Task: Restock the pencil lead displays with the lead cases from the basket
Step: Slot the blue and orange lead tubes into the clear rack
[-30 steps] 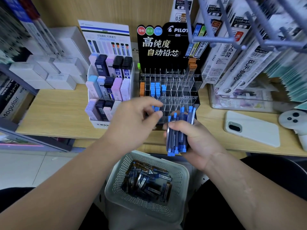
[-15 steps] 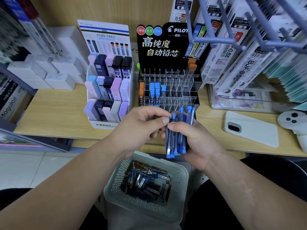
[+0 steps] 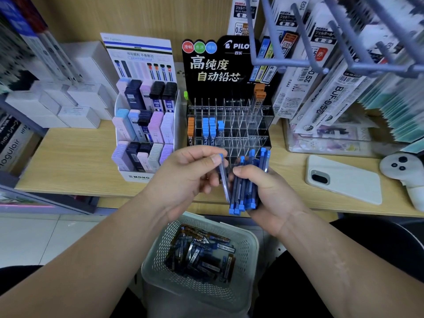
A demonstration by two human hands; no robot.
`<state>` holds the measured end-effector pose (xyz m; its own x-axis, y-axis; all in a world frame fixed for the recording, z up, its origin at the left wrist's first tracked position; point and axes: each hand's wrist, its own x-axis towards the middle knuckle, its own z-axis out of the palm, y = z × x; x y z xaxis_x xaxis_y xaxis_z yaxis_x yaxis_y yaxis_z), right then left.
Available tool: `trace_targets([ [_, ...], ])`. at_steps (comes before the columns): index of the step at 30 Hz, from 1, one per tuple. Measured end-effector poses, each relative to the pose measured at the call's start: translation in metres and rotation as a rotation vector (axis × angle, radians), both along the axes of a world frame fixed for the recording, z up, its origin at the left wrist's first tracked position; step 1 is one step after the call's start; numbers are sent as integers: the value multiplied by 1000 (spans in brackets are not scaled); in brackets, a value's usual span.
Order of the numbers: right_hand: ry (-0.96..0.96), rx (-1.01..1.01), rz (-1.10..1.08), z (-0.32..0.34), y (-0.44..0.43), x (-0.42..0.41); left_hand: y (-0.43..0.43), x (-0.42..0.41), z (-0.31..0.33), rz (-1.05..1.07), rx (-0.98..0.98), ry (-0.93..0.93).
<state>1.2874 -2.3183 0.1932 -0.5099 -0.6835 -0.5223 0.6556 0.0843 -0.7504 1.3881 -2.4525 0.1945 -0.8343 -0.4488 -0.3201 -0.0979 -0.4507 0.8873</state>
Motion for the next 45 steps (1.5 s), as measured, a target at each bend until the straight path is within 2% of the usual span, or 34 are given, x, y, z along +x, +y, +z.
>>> trace_targets([
  [4,-19,-10,-6,1,-1,0,-8,2,1,64,69,74],
  [10,-40,-29,1,2,-2,-2,-9,2,10,110,-61,35],
  [18,-48,-42,-72,6,6,-15,-18,-24,30,330,-655,-100],
  [29,-3,-54,-63,6,17,-22,-26,-47,34,135,-1261,-239],
  [34,2,-70,-51,7,15,-20,-29,-52,25,95,-1496,-238],
  [37,0,-68,-53,8,14,-18,-31,-55,18,102,-1551,-207],
  [45,-13,-78,-44,7,13,-18,-29,-64,16,119,-1537,-312],
])
